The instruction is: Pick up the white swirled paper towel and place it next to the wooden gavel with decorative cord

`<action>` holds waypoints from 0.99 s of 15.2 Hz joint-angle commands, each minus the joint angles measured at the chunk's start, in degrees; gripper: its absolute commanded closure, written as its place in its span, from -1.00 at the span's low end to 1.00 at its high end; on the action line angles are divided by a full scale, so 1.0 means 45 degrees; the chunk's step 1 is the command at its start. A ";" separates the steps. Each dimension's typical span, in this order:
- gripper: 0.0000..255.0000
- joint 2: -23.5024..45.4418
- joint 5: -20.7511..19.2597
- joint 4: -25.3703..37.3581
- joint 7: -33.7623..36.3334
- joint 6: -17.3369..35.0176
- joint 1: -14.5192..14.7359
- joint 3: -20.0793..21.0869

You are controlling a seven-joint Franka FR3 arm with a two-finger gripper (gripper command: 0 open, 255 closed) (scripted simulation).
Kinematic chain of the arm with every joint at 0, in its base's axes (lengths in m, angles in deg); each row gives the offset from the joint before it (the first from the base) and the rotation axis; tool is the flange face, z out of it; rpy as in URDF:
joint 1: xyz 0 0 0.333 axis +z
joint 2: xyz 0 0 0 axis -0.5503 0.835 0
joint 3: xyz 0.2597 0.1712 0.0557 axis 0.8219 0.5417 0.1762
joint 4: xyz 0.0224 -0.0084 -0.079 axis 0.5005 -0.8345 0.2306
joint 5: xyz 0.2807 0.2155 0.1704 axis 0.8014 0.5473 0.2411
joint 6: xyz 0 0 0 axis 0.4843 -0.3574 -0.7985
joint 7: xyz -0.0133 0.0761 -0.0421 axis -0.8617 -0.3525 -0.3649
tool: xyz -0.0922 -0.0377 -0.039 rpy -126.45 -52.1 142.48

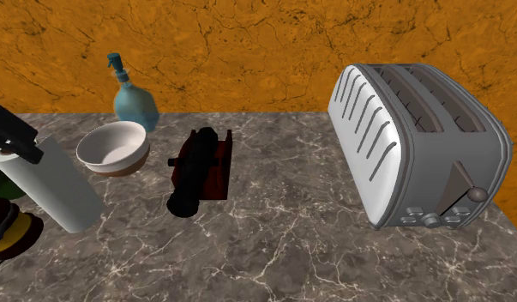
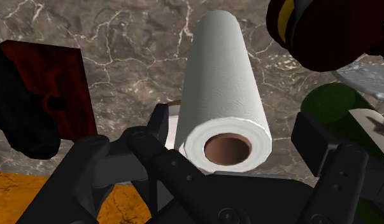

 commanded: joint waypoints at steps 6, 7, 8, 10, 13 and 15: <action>-1.00 -0.0787 0.0265 0.0569 -0.0184 -0.1338 0.0120 -0.0047; -1.00 -0.0966 0.0318 0.0744 -0.0221 -0.1688 0.0147 -0.0059; -1.00 -0.0966 0.0318 0.0744 -0.0221 -0.1688 0.0148 -0.0060; -1.00 -0.0967 0.0318 0.0743 -0.0221 -0.1689 0.0148 -0.0060; -1.00 -0.0966 0.0317 0.0744 -0.0221 -0.1688 0.0148 -0.0060; -1.00 -0.0966 0.0317 0.0744 -0.0221 -0.1688 0.0148 -0.0060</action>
